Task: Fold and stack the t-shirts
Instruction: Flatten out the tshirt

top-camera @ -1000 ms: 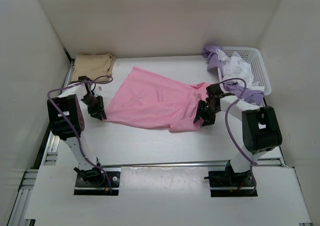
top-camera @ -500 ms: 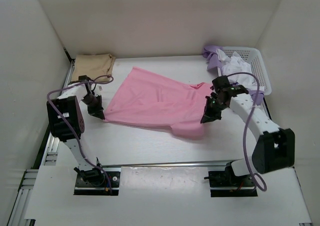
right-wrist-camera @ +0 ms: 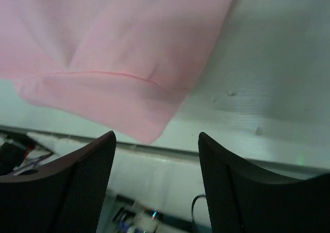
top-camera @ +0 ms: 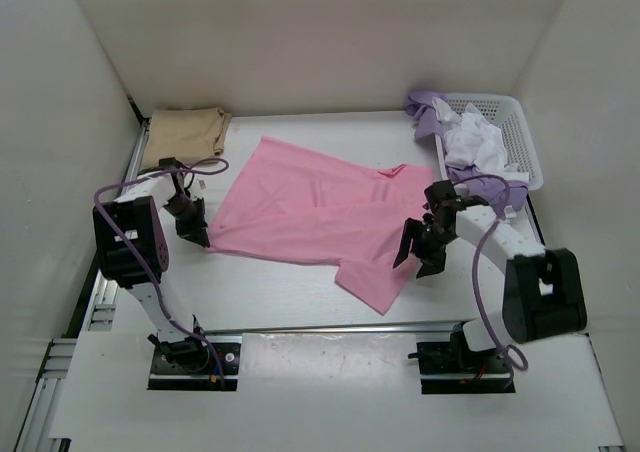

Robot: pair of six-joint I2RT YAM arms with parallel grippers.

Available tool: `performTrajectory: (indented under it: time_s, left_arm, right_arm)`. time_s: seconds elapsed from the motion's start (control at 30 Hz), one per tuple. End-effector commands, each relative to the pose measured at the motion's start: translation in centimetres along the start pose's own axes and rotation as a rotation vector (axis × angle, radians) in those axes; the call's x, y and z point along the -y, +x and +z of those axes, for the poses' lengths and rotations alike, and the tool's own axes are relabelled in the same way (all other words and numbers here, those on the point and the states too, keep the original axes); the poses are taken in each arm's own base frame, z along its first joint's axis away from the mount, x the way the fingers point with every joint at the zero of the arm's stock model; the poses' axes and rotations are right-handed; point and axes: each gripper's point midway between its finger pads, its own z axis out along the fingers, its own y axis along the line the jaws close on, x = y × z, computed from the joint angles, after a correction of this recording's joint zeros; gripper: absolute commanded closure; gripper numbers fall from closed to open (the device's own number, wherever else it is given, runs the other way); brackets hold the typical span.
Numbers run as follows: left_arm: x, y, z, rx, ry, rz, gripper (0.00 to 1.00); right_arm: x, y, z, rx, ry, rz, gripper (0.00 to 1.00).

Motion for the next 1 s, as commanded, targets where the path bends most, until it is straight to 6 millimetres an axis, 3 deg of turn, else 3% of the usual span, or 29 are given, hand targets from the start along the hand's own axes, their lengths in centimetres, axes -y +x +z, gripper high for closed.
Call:
performTrajectory:
  time_s: [0.0,0.03,0.1,0.13,0.3,0.33,0.43,0.5,0.6,0.7,0.77,0.83,0.9,0.97]
  left_arm:
    - [0.7,-0.1,-1.7,0.061,0.012,0.021,0.90]
    - [0.7,-0.2,-1.9,0.070,0.012,0.023,0.90]
    - [0.7,0.1,-1.9,0.070,0.012,0.023,0.90]
    - [0.7,0.4,-1.8,0.061,0.012,0.021,0.90]
    - [0.4,0.4,-2.0,0.070,-0.010,0.022,0.90]
    - [0.4,0.4,-2.0,0.070,-0.010,0.022,0.90]
    - [0.4,0.3,-2.2,0.068,-0.010,0.022,0.90]
    - [0.2,0.3,-2.2,0.068,-0.019,0.022,0.90]
    - [-0.1,0.0,-2.4,0.077,-0.039,0.023,0.90]
    - [-0.3,0.2,-2.7,0.077,-0.057,0.022,0.90]
    - [-0.3,0.1,-2.9,0.086,-0.057,0.023,0.90]
    - [-0.6,0.7,-2.9,0.082,-0.076,0.022,0.90]
    - [-0.6,1.0,-2.6,0.076,-0.109,0.044,0.90]
    - [-0.1,1.0,-2.5,0.072,-0.119,0.069,0.90]
  right_arm:
    - [-0.1,-0.2,-1.4,0.201,0.020,-0.174,0.30]
    - [0.9,-0.1,-1.4,0.249,0.080,-0.200,0.30]
    - [0.6,1.4,-1.4,0.283,0.058,-0.206,0.29]
    - [1.6,2.3,-0.4,0.258,0.072,-0.161,0.29]
    - [1.4,4.4,2.3,0.195,0.066,0.062,0.30]
    - [1.1,3.6,2.4,0.227,0.072,0.060,0.30]
    - [0.0,3.8,3.6,0.210,0.090,0.052,0.33]
    - [-2.1,3.7,4.3,0.217,0.043,0.049,0.34]
    - [-2.6,5.1,5.6,0.178,0.082,0.086,0.43]
    - [-1.5,6.4,7.1,0.122,0.163,0.124,0.55]
    - [-1.4,6.4,7.5,0.117,0.173,0.136,0.78]
    - [-1.5,5.1,7.0,0.153,0.147,0.199,1.00]
    - [-1.5,3.5,6.2,0.205,0.123,0.221,1.00]
    - [-1.9,0.3,4.3,0.292,0.090,0.192,1.00]
